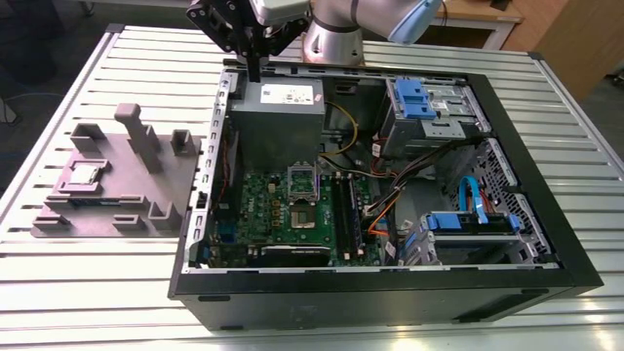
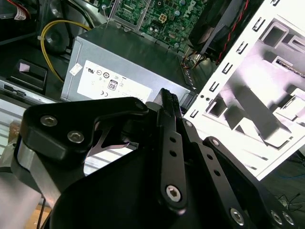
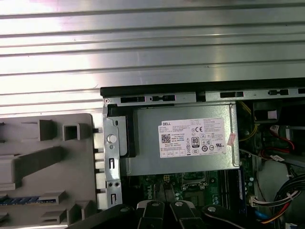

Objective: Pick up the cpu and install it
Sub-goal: 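Reach for the cpu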

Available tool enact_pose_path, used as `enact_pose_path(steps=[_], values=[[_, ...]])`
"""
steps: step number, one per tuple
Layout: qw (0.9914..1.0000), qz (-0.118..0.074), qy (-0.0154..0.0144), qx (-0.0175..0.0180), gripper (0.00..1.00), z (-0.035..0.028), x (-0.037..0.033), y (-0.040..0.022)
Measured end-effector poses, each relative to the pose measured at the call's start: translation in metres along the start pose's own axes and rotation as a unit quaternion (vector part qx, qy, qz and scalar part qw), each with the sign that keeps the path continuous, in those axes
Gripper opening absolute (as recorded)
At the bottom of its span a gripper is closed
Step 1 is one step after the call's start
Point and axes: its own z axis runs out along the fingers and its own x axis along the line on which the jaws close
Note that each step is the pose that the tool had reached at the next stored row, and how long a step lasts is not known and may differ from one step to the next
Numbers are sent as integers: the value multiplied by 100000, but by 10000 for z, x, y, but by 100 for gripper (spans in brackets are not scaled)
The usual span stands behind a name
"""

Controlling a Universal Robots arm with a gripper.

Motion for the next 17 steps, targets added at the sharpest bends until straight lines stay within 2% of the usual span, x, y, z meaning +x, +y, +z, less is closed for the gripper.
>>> enact_pose_path(steps=[17], values=[[100000, -2, 2, 1, 11, -1, 41, -3]])
